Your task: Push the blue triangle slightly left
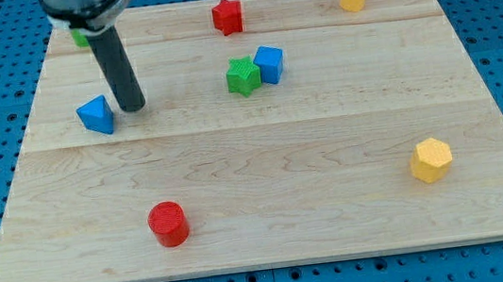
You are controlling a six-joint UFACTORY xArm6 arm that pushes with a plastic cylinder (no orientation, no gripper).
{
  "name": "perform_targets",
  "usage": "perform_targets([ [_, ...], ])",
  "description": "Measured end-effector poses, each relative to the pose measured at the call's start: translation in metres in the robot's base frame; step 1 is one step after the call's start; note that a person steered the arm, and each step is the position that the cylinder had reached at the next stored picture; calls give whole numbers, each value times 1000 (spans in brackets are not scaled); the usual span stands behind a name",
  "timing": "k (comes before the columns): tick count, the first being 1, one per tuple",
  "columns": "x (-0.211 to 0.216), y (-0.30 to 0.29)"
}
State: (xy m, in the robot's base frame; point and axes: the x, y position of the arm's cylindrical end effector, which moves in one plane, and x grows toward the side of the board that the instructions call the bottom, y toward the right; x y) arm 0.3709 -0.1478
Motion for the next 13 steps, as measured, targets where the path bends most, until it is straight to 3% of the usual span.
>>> perform_targets([
  [1, -31, 45],
  [2, -31, 125],
  [5, -6, 111],
  [8, 73, 75],
  [10, 46, 12],
  [13, 19, -18],
])
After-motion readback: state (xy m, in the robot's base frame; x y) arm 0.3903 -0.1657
